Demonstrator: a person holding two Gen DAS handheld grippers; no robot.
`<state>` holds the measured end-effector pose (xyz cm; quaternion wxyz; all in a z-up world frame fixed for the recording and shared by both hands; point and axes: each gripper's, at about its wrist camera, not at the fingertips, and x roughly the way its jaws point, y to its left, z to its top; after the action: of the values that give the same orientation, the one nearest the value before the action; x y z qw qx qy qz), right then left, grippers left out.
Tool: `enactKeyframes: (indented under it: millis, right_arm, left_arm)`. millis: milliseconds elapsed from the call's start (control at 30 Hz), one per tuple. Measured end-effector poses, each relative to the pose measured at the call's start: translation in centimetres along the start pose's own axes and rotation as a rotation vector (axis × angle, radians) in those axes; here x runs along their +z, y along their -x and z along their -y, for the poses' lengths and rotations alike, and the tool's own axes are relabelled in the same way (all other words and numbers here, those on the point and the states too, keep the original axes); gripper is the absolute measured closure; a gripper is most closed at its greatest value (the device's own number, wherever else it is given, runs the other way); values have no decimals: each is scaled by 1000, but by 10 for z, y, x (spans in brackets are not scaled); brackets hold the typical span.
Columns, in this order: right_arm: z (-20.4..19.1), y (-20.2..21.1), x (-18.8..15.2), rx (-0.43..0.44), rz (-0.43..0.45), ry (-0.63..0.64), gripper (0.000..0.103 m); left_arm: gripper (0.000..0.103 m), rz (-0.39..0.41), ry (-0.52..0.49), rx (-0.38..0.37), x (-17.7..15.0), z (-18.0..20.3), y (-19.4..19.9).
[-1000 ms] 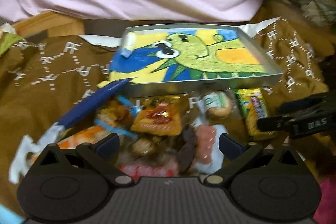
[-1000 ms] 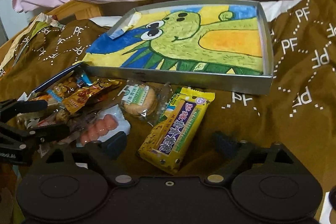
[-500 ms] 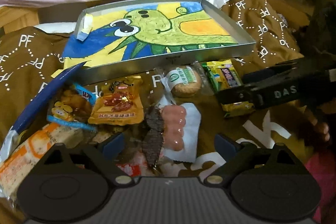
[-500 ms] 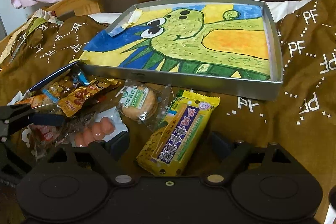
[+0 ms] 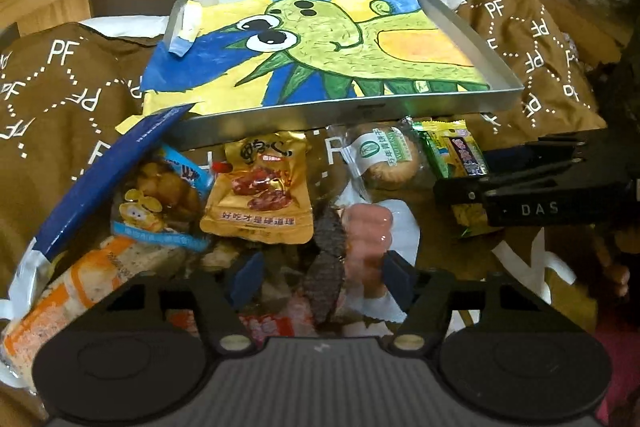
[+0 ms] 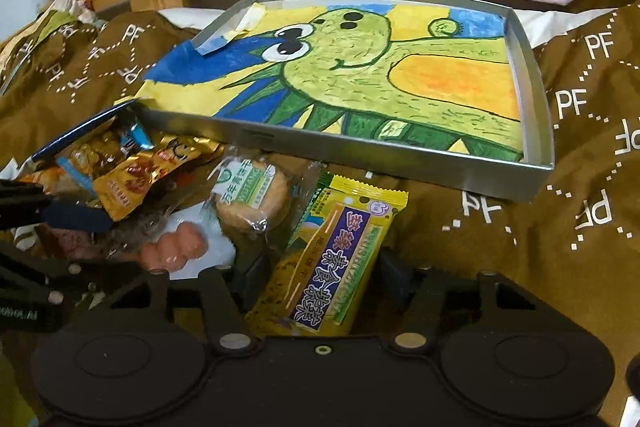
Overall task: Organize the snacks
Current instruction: 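Close left gripper on the dark jerky packet while right gripper grasps the yellow wafer bar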
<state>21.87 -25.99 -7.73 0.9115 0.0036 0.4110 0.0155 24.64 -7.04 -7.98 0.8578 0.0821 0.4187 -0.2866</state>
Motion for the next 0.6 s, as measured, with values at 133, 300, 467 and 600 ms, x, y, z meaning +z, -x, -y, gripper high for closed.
enactKeyframes:
  millis: [133,300,467,600]
  right_arm:
    - [-4,7,1,12,-44,29,44]
    - [-7,15,-7,65,-76,66,44]
    - [-3,12,-8,74,-65,52,42]
    - [-4,9,-6,69,-62,67,39]
  left_arm:
    - [45,-10,52,-6,-1,-2,3]
    - [49,-18,115,-13,-6,-2,12]
    - [32,10,136,1,-2,-5,4]
    - [23,10,83,-3,2,-3,-7]
